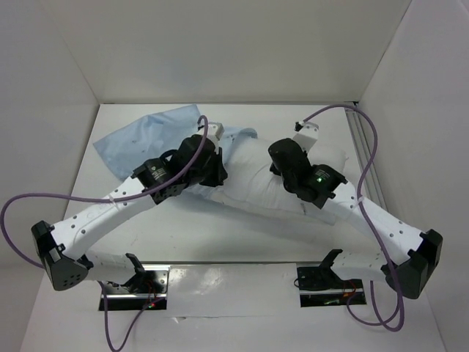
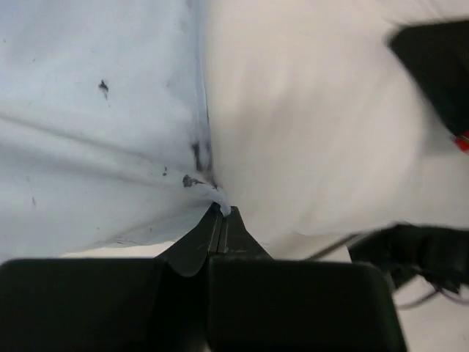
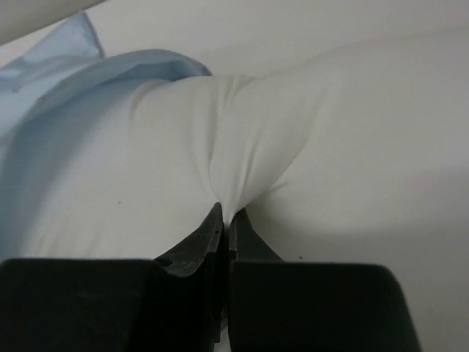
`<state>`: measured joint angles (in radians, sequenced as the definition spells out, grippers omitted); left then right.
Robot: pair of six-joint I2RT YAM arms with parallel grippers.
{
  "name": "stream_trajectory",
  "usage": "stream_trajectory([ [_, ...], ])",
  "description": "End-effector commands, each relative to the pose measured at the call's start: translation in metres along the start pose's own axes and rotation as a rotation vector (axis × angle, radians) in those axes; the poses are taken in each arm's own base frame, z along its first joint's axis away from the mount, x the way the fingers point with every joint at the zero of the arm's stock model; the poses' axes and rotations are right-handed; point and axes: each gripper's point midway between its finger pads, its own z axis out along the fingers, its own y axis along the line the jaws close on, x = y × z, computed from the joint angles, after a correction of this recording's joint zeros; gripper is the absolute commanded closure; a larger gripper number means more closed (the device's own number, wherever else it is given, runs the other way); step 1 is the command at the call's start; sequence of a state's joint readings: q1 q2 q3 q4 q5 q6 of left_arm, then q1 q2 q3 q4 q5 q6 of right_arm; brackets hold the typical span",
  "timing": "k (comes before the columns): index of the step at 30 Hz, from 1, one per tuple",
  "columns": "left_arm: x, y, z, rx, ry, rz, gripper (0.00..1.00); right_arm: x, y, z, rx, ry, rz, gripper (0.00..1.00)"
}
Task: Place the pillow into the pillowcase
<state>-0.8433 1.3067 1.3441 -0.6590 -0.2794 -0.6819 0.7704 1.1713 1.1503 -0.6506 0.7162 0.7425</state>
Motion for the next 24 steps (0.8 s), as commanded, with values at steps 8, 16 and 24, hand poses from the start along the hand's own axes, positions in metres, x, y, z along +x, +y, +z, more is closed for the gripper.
stream_trajectory([
  [8,0.085,-0.088,-0.015,0.535,0.359,0.022,1.0,0.061,0.066,0.041,-0.177,0.108,0.213,1.0],
  [16,-0.009,-0.052,-0.045,0.288,0.108,0.093,0.34,0.037,0.03,0.001,-0.186,0.064,0.09,0.34],
  [24,-0.056,0.01,0.029,-0.216,0.084,0.042,0.28,-0.018,-0.043,-0.007,0.058,-0.033,-0.023,0.01],
])
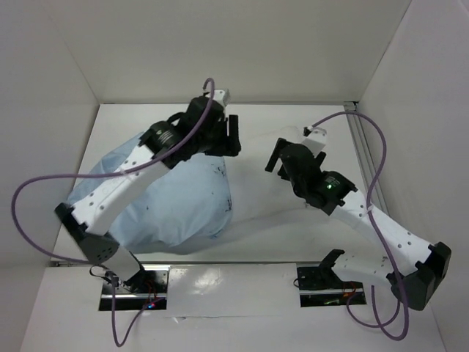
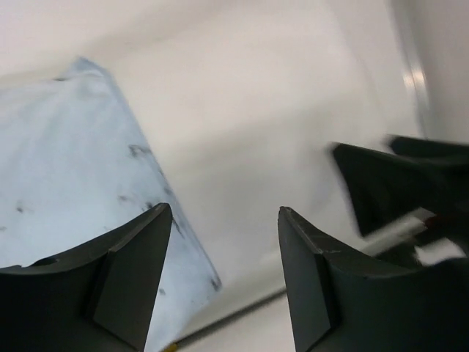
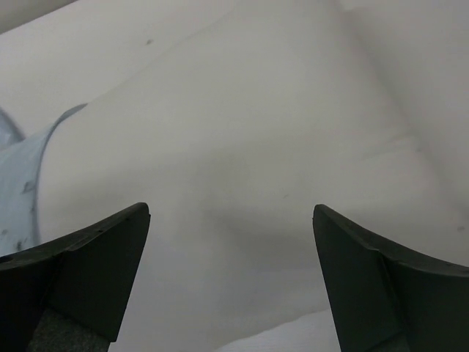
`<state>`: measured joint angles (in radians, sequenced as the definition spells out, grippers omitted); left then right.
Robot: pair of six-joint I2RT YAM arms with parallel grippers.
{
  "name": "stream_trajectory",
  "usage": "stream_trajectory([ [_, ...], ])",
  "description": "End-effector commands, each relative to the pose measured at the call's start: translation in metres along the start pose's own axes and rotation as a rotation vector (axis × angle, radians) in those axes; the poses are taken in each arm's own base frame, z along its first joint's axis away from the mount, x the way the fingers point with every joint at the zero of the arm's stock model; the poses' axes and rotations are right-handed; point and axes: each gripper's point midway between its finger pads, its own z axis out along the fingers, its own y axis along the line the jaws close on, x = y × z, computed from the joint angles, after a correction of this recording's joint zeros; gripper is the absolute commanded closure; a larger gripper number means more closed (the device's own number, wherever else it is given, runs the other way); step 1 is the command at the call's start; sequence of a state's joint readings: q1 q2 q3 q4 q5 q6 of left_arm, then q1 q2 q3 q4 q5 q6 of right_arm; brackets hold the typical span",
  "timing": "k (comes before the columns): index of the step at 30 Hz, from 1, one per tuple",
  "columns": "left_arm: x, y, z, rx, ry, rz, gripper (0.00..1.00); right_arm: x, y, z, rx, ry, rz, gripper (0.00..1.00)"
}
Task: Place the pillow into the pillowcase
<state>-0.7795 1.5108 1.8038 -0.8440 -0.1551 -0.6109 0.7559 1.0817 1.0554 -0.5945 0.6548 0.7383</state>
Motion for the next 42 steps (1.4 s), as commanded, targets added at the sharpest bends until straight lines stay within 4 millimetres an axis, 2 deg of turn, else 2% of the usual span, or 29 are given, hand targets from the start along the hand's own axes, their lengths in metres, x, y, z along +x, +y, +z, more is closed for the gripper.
stream_trajectory([
  [1,0.018,0.066,0.048,-0.401,0.087,0.023,0.27,-0.03,-0.039,0.004,0.12,-0.03,-0.066,0.01],
  [2,0.015,0.068,0.048,-0.437,0.104,0.022,0.27,-0.032,-0.048,0.012,0.135,-0.004,-0.095,0.01],
  [3,0.017,0.074,0.056,-0.476,0.125,0.017,0.27,-0.047,-0.068,0.025,0.177,-0.012,-0.055,0.01],
  [4,0.029,0.082,0.075,-0.528,0.175,0.033,0.26,-0.043,-0.066,0.032,0.119,0.04,-0.042,0.01],
  [7,0.044,0.099,0.086,-0.635,0.232,0.057,0.26,-0.036,-0.086,0.053,0.052,0.133,-0.014,0.01],
  [8,0.043,0.104,0.083,-0.668,0.221,0.054,0.26,-0.036,-0.089,0.055,0.034,0.142,0.006,0.01],
  [10,0.048,0.108,0.083,-0.689,0.228,0.046,0.31,-0.018,-0.096,0.066,-0.017,0.21,0.019,0.01],
  [16,0.055,0.122,0.071,-0.729,0.238,0.049,0.38,0.023,-0.097,0.074,-0.1,0.309,0.051,0.01],
  [18,0.058,0.126,0.071,-0.735,0.252,0.043,0.46,0.026,-0.09,0.073,-0.151,0.312,0.056,0.01],
  [19,0.059,0.124,0.071,-0.719,0.252,0.035,0.58,0.031,-0.086,0.072,-0.182,0.324,0.059,0.01],
  [21,0.059,0.123,0.071,-0.691,0.269,0.038,0.72,0.039,-0.082,0.074,-0.212,0.346,0.075,0.01],
  [22,0.055,0.124,0.07,-0.68,0.26,0.03,0.8,0.042,-0.077,0.072,-0.248,0.356,0.078,0.04],
  [23,0.057,0.121,0.071,-0.664,0.273,0.024,0.93,0.047,-0.072,0.072,-0.265,0.376,0.075,0.08],
  [24,0.051,0.117,0.069,-0.637,0.256,0.025,0.99,0.045,-0.069,0.072,-0.277,0.371,0.083,0.12],
  [25,0.05,0.119,0.069,-0.634,0.263,0.023,1.0,0.051,-0.066,0.07,-0.286,0.386,0.075,0.18],
  [26,0.045,0.111,0.067,-0.597,0.249,0.006,1.0,0.052,-0.061,0.07,-0.302,0.385,0.065,0.42],
  [28,0.038,0.104,0.067,-0.555,0.24,0.014,1.0,0.048,-0.055,0.064,-0.32,0.37,0.066,0.71],
  [29,0.031,0.093,0.068,-0.497,0.225,0.009,1.0,0.046,-0.054,0.062,-0.324,0.361,0.065,0.82],
  [30,0.025,0.084,0.068,-0.453,0.212,0.008,1.0,0.039,-0.048,0.058,-0.342,0.341,0.069,1.0],
  [32,0.018,0.066,0.071,-0.349,0.206,0.029,1.0,0.027,-0.041,0.051,-0.37,0.308,0.077,1.0],
  [33,0.011,0.036,0.072,-0.208,0.187,0.026,1.0,0.02,-0.033,0.046,-0.392,0.291,0.078,1.0],
  [34,0.006,0.018,0.072,-0.126,0.173,0.05,1.0,0.004,-0.028,0.038,-0.403,0.243,0.093,1.0],
  [35,0.002,-0.001,0.071,-0.048,0.162,0.059,1.0,0.0,-0.02,0.032,-0.417,0.226,0.087,1.0],
  [36,0.001,-0.039,0.066,0.098,0.158,0.067,1.0,-0.007,-0.015,0.027,-0.429,0.203,0.079,1.0],
  [38,-0.008,-0.08,0.064,0.246,0.143,0.079,1.0,-0.019,0.003,0.01,-0.47,0.174,0.093,1.0],
  [39,-0.002,-0.11,0.058,0.36,0.172,0.096,1.0,-0.023,0.007,0.006,-0.464,0.159,0.097,1.0],
  [40,-0.002,-0.127,0.056,0.419,0.185,0.091,1.0,-0.03,0.013,-0.002,-0.477,0.134,0.101,1.0],
  [41,-0.013,-0.151,0.058,0.504,0.159,0.087,1.0,-0.035,0.02,-0.01,-0.487,0.124,0.12,1.0],
  [42,-0.01,-0.173,0.049,0.615,0.188,0.087,1.0,-0.033,0.028,-0.017,-0.496,0.116,0.119,1.0],
])
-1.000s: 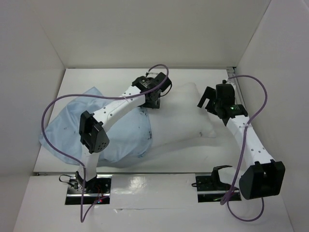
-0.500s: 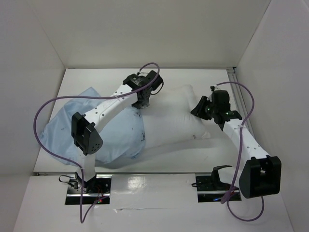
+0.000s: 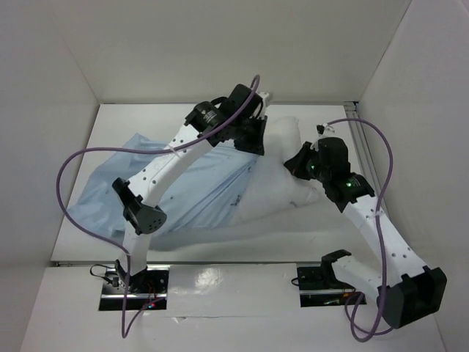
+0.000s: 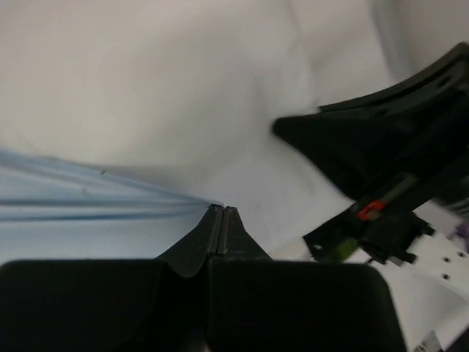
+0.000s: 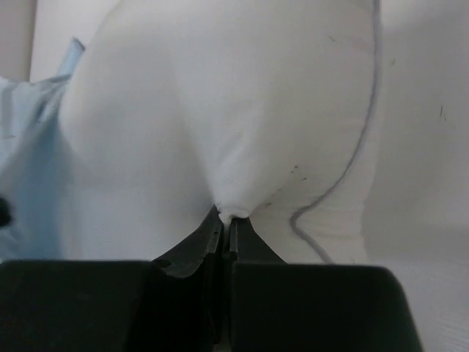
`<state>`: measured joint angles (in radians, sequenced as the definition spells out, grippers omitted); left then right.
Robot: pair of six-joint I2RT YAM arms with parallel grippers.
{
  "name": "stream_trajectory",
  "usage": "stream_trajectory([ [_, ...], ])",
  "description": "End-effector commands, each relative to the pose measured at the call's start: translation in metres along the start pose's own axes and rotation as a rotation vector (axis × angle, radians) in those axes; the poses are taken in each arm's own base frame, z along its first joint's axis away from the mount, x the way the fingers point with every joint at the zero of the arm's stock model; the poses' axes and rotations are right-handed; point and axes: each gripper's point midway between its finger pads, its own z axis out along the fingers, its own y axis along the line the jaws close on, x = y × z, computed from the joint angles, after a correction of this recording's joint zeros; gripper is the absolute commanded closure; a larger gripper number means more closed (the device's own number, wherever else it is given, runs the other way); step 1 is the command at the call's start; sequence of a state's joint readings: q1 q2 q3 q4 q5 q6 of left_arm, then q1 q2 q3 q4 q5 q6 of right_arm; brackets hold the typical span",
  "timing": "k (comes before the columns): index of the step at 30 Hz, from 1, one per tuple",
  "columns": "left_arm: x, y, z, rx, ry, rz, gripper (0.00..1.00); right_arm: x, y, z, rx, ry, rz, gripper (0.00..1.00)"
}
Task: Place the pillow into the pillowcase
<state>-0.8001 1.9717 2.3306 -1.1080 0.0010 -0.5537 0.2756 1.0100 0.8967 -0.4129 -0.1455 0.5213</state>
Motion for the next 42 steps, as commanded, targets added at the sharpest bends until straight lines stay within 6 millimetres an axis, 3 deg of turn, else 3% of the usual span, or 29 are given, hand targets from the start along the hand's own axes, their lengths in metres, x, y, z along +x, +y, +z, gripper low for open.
stream_trajectory([
  [1,-0.034,-0.142,-0.031,0.619,-0.083,0.08,1.0,-0.028,0.073,-0.033,-0.187,-0.116,0.029,1.0],
  [3,-0.044,-0.163,-0.036,0.74,-0.107,0.063,1.0,-0.022,0.074,-0.041,-0.14,-0.152,0.065,1.0],
  [5,-0.044,-0.165,-0.033,0.755,-0.111,0.071,1.0,-0.004,0.057,-0.04,-0.058,-0.16,0.115,1.0],
  [7,-0.051,-0.141,-0.015,0.675,-0.12,0.042,1.0,0.01,0.039,-0.039,0.021,-0.176,0.145,1.0],
  [9,-0.054,-0.12,-0.001,0.617,-0.118,0.044,1.0,0.037,0.012,-0.029,0.102,-0.145,0.195,1.0],
  [10,-0.062,-0.098,0.007,0.541,-0.137,0.018,1.0,0.048,0.005,-0.026,0.119,-0.13,0.217,1.0],
  [11,-0.066,-0.088,0.011,0.515,-0.143,0.015,1.0,0.055,0.003,-0.025,0.109,-0.126,0.26,1.0],
  [12,-0.07,-0.081,0.013,0.503,-0.148,0.015,1.0,0.077,-0.006,-0.018,0.116,-0.087,0.273,1.0],
  [13,-0.075,-0.062,0.018,0.444,-0.149,-0.001,1.0,0.085,-0.009,-0.015,0.113,-0.076,0.293,1.0],
  [14,-0.073,-0.061,0.019,0.438,-0.14,0.006,1.0,0.092,-0.009,-0.014,0.105,-0.069,0.306,1.0],
  [15,-0.074,-0.051,0.021,0.406,-0.143,0.017,0.93,0.103,-0.012,-0.011,0.102,-0.043,0.314,1.0],
  [16,-0.073,-0.047,0.019,0.385,-0.148,0.029,0.7,0.099,-0.007,-0.01,0.084,-0.057,0.319,1.0],
  [17,-0.061,-0.034,0.028,0.33,-0.108,0.025,0.58,0.103,-0.007,-0.008,0.088,-0.044,0.312,1.0],
  [18,-0.06,-0.031,0.016,0.312,-0.121,0.04,0.44,0.105,-0.009,-0.007,0.096,-0.037,0.293,1.0],
  [20,-0.057,-0.012,0.006,0.215,-0.14,0.069,0.23,0.091,-0.006,-0.01,0.119,-0.059,0.254,0.99],
  [21,-0.044,0.003,0.006,0.147,-0.106,0.071,0.17,0.088,-0.008,-0.009,0.143,-0.054,0.191,0.92],
  [22,-0.046,0.012,-0.019,0.091,-0.146,0.078,0.13,0.073,0.001,-0.015,0.139,-0.07,0.161,0.63],
  [23,-0.048,0.037,-0.029,-0.039,-0.188,0.066,0.08,0.069,0.003,-0.017,0.144,-0.064,0.132,0.44],
  [24,-0.033,0.059,-0.028,-0.135,-0.162,0.06,0.08,0.065,0.003,-0.017,0.163,-0.06,0.079,0.28],
  [25,-0.028,0.074,-0.039,-0.212,-0.178,0.038,0.08,0.055,0.009,-0.024,0.164,-0.059,0.056,0.19],
  [26,-0.033,0.095,-0.076,-0.326,-0.275,0.012,0.08,0.049,0.01,-0.027,0.176,-0.063,0.037,0.09],
  [28,-0.004,0.128,-0.088,-0.474,-0.276,-0.072,0.11,0.033,0.017,-0.035,0.177,-0.082,-0.003,0.03],
  [29,0.0,0.141,-0.121,-0.529,-0.354,-0.107,0.14,0.031,0.016,-0.037,0.195,-0.078,-0.02,0.0],
  [30,0.01,0.15,-0.127,-0.558,-0.376,-0.139,0.15,0.027,0.018,-0.04,0.191,-0.081,-0.03,0.0],
  [31,0.041,0.168,-0.113,-0.608,-0.324,-0.158,0.17,0.02,0.023,-0.044,0.188,-0.084,-0.042,0.0],
  [33,0.063,0.18,-0.111,-0.621,-0.35,-0.207,0.18,0.016,0.026,-0.046,0.185,-0.086,-0.054,0.0],
  [34,0.094,0.189,-0.102,-0.617,-0.306,-0.213,0.18,0.012,0.029,-0.047,0.179,-0.094,-0.052,0.0],
  [37,0.132,0.189,-0.06,-0.524,-0.258,-0.233,0.13,0.013,0.031,-0.042,0.173,-0.077,-0.062,0.0],
  [42,0.147,0.196,-0.024,-0.508,-0.278,-0.231,0.08,0.017,0.033,-0.036,0.16,-0.049,-0.068,0.0],
])
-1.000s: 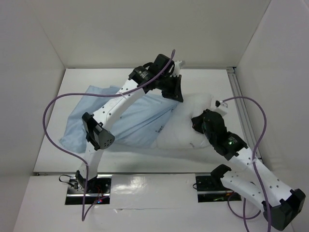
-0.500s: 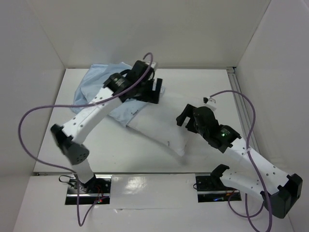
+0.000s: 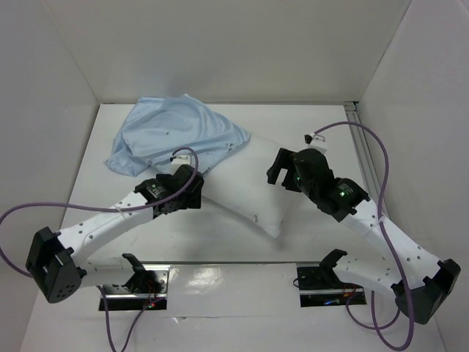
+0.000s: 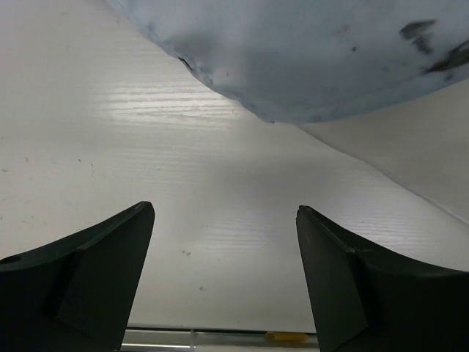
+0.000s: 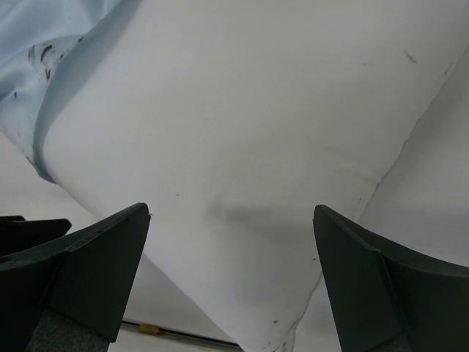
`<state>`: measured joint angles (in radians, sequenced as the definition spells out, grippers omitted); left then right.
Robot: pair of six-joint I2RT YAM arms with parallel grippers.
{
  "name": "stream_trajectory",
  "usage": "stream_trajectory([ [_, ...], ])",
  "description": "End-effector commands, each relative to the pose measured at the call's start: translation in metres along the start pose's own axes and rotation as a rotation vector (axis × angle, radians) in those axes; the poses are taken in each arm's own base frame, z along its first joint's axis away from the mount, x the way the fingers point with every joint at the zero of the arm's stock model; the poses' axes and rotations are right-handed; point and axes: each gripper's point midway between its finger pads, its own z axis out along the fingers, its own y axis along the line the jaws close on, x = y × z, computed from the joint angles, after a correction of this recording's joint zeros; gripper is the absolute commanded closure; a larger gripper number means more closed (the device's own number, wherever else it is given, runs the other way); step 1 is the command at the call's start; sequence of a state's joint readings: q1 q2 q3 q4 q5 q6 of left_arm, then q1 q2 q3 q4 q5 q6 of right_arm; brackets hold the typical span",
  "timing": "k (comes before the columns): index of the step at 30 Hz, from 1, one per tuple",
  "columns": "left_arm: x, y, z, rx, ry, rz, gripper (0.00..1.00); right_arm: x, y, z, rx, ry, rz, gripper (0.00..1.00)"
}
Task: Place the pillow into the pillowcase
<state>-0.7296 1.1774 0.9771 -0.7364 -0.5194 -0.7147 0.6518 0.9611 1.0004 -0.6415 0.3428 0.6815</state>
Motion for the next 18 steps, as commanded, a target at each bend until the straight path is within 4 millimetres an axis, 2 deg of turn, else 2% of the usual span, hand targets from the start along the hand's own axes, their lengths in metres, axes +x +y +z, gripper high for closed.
stream_trajectory([
  [1,-0.024,-0.022,0.015,0.071,-0.116,-0.103,0.08,-0.001,0.002,-0.003,-0.009,0.018,-0.024,0.0],
  [4,-0.03,-0.024,0.032,0.075,-0.14,-0.12,0.1,-0.001,-0.003,-0.003,-0.003,0.014,-0.028,0.0],
  [7,-0.028,-0.015,0.047,0.019,-0.138,-0.114,0.14,0.001,-0.004,-0.003,-0.004,0.029,-0.026,0.0],
  [10,-0.038,-0.014,0.05,0.017,-0.18,-0.145,0.23,0.006,-0.01,-0.003,0.004,0.058,-0.047,0.0],
  [14,-0.045,0.001,0.061,-0.028,-0.183,-0.15,0.28,0.012,-0.028,-0.009,0.019,0.119,-0.081,0.0],
  [18,-0.037,0.008,0.068,-0.052,-0.147,-0.134,0.37,0.017,-0.039,-0.017,-0.022,0.168,-0.056,0.0],
])
